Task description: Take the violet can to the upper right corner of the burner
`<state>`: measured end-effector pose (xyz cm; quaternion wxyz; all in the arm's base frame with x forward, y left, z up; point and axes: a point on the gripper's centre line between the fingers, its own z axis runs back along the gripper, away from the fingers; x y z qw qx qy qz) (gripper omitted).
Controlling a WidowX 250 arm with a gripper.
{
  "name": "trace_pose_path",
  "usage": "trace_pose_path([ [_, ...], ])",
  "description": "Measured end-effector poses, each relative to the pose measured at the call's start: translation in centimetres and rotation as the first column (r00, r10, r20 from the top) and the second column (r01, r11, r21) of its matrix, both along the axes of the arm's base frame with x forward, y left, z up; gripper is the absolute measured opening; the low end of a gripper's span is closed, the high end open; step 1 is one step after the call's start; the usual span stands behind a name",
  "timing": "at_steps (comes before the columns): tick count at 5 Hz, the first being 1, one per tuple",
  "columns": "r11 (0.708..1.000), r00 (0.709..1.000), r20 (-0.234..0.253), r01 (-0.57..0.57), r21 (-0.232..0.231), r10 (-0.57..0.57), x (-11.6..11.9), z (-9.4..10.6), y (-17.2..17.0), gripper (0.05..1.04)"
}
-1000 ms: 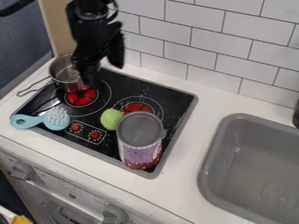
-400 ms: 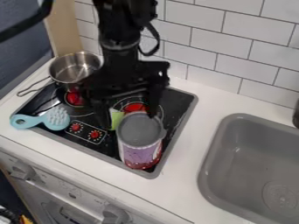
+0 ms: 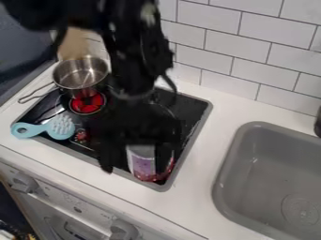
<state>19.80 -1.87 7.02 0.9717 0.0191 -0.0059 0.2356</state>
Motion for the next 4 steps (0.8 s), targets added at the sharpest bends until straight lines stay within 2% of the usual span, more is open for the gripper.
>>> trace_pose_path([
  [1, 0.997, 0.997, -0.070, 0.049, 0.060, -0.044, 0.2, -2.5, 0.5, 0.999],
  [3, 0.996, 0.994, -0.082, 0.080, 0.042, -0.076, 1.7, -4.6, 0.1, 0.999],
  [4, 0.998, 0.996, -0.078, 0.043, 0.053, -0.038, 3.1, -4.6, 0.0, 0.999],
])
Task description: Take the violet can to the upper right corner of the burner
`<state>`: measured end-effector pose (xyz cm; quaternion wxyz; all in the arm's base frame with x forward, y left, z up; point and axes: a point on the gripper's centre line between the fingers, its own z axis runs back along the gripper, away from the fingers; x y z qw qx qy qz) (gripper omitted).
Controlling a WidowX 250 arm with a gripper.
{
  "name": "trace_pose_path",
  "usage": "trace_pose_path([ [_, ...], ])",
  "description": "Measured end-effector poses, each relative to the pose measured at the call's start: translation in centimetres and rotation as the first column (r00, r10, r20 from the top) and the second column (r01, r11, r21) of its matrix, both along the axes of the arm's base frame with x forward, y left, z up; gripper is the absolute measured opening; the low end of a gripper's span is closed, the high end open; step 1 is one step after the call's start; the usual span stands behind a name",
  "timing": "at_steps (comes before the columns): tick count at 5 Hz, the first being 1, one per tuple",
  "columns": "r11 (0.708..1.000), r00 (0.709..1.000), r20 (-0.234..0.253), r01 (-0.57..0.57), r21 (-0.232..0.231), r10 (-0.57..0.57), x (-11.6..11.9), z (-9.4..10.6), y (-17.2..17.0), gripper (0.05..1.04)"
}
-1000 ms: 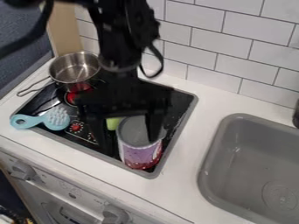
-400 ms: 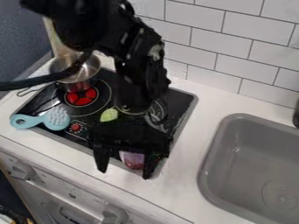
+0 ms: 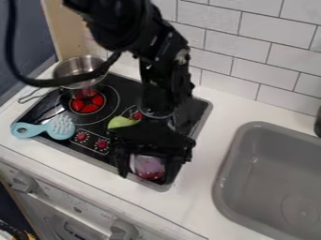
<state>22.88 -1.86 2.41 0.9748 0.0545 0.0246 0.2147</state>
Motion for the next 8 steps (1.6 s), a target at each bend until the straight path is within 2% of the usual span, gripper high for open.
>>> trace_pose_path([
  [1, 0.999, 0.999, 0.020, -0.028, -0.026, 0.028, 1.9, 0.3, -0.1, 0.999],
  [2, 0.998, 0.997, 0.035, -0.066, -0.010, 0.066, 3.8, 0.4, 0.3, 0.999],
  [3, 0.994, 0.992, 0.067, -0.104, -0.015, 0.105, 6.2, 0.6, 1.0, 0.999],
  [4, 0.992, 0.990, 0.070, -0.125, -0.014, 0.126, 8.0, 0.4, 1.4, 0.999],
  [5, 0.992, 0.986, 0.113, -0.122, -0.012, 0.122, 10.0, 0.8, 1.6, 0.999],
  [6, 0.991, 0.983, 0.130, -0.129, -0.022, 0.130, 11.3, 0.9, 2.0, 0.999],
  [7, 0.990, 0.980, 0.147, -0.130, -0.056, 0.137, 12.1, 1.5, 2.0, 0.999],
  [8, 0.989, 0.980, 0.142, -0.133, -0.067, 0.141, 12.1, 1.5, 2.2, 0.999],
])
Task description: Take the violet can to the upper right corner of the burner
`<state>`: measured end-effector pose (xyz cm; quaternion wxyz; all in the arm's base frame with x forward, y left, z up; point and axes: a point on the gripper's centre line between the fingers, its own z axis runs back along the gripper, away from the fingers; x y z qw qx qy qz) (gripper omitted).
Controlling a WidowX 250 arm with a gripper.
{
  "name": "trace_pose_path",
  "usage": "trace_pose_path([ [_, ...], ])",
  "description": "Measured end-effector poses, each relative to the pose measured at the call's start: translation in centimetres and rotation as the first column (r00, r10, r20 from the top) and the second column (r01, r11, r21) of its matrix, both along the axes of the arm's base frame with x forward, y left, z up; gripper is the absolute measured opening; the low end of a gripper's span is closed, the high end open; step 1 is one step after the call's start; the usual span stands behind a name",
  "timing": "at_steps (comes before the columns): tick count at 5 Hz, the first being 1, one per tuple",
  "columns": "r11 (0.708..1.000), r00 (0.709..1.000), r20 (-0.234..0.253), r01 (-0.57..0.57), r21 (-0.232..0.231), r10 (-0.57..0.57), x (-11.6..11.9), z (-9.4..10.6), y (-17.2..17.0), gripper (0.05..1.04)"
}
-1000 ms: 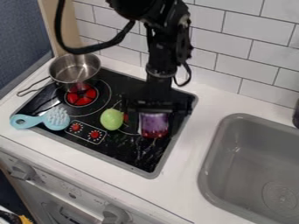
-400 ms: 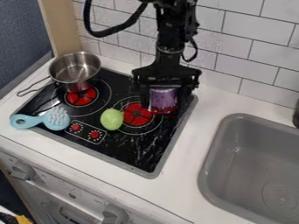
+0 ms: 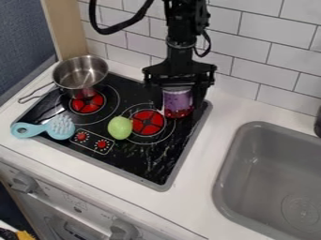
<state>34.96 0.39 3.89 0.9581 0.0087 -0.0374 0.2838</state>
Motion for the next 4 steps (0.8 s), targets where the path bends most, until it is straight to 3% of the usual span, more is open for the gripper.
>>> trace_pose_path([
  [1, 0.998, 0.997, -0.060, 0.042, -0.041, -0.044, -1.5, -0.4, -0.3, 0.999],
  [2, 0.996, 0.995, -0.054, 0.078, -0.054, -0.081, -3.4, 1.2, -0.5, 0.999],
  [3, 0.995, 0.996, -0.014, 0.087, -0.056, -0.088, -4.1, 3.2, -0.5, 0.999],
  [4, 0.993, 0.992, 0.088, 0.098, -0.072, -0.092, -4.1, 5.6, 0.3, 0.999],
])
